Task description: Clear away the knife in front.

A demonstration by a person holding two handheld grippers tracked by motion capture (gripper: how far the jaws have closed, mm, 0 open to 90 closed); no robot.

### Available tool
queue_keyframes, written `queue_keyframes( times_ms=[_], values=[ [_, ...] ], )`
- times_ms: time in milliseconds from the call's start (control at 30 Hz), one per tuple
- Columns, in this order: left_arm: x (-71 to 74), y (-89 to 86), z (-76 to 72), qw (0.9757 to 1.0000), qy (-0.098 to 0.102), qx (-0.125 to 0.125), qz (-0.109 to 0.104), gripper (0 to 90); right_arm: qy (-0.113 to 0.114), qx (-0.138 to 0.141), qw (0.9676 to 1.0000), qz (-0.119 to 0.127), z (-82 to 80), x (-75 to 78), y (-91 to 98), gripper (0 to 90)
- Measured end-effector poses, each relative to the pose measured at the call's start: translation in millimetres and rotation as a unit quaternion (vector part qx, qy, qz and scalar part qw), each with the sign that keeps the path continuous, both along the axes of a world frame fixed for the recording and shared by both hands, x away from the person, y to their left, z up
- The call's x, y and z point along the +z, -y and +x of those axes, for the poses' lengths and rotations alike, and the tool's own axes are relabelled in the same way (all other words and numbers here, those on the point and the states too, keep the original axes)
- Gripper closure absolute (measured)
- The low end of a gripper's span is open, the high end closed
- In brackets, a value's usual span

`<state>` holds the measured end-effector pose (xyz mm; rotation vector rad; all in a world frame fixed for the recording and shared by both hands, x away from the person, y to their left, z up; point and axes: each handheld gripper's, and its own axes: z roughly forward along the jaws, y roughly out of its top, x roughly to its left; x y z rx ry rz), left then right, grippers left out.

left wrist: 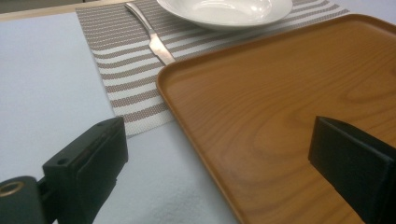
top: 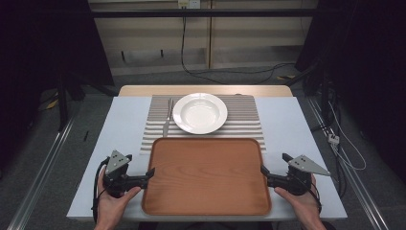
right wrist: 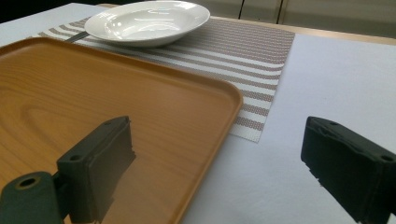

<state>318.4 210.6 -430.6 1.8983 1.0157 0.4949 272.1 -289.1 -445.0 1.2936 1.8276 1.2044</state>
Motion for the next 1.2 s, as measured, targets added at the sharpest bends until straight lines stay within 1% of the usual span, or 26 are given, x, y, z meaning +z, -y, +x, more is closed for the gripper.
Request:
queue_keyframes(
  times_ms=[100,333,500,567,633,700,733,767,833,867,967,1000,1067,1100,1133,1167,1200],
  values=[
    [0.2,-0.3,0.4,1.0000,-0.001,0.002,0.000,4.7,0.000,0.000,1.0000,0.001,0.0,-0.2,0.5,8.8],
    [2.1,3.0,3.1,1.0000,-0.004,-0.008,-0.003,4.8,-0.001,0.002,1.0000,0.001,0.0,-0.2,1.2,8.8],
    [5.7,4.8,5.5,0.9999,0.000,-0.011,-0.004,5.0,-0.003,0.003,1.0000,0.002,-0.1,-0.2,0.9,8.8],
    [8.4,8.4,9.4,0.9998,-0.001,-0.018,-0.007,5.1,-0.003,0.004,1.0000,0.002,0.3,-0.3,0.8,8.8],
    [9.9,9.8,10.7,0.9998,0.001,-0.018,-0.004,5.3,-0.005,0.003,1.0000,0.002,0.6,-0.4,0.7,8.8],
    [13.5,13.8,15.2,0.9996,0.003,-0.026,-0.004,5.3,-0.005,0.004,1.0000,0.003,0.6,-0.4,0.5,8.8],
    [13.8,16.2,17.0,0.9996,0.003,-0.028,-0.008,5.2,-0.005,0.005,1.0000,0.003,0.5,-0.4,0.4,8.7],
    [14.6,18.2,19.2,0.9994,0.003,-0.033,-0.001,5.2,-0.004,0.005,1.0000,0.004,0.3,-0.2,0.3,8.7],
    [15.1,21.1,21.1,0.9994,0.002,-0.034,0.002,5.2,-0.004,0.005,1.0000,0.003,0.1,-0.1,0.3,8.8],
    [16.2,24.6,25.2,0.9991,-0.001,-0.042,0.001,5.3,-0.004,0.005,1.0000,0.003,0.0,-0.1,0.3,8.7],
    [17.5,28.1,29.2,0.9989,-0.005,-0.046,0.003,5.6,-0.005,0.005,1.0000,0.004,0.3,-0.3,0.5,8.6],
    [19.5,30.5,34.0,0.9988,-0.009,-0.049,0.004,5.7,-0.006,0.006,1.0000,0.003,0.5,-0.4,0.4,8.6],
    [21.5,32.1,39.4,0.9989,-0.007,-0.046,0.002,5.7,-0.006,0.006,1.0000,0.003,0.8,-0.7,0.3,8.6],
    [21.5,32.1,39.4,0.9989,-0.007,-0.046,0.002,6.1,-0.007,0.006,1.0000,0.004,0.9,-0.7,0.3,8.6],
    [23.7,33.4,45.6,0.9991,-0.010,-0.041,0.004,6.1,-0.007,0.006,0.9999,0.004,0.9,-0.7,0.4,8.6],
    [24.4,34.7,48.7,0.9992,-0.010,-0.039,0.003,6.1,-0.008,0.006,0.9999,0.004,0.8,-0.7,0.4,8.6],
    [25.8,35.8,52.0,0.9992,-0.013,-0.038,0.008,6.1,-0.007,0.006,0.9999,0.005,0.5,-0.6,0.5,8.6]
  ],
)
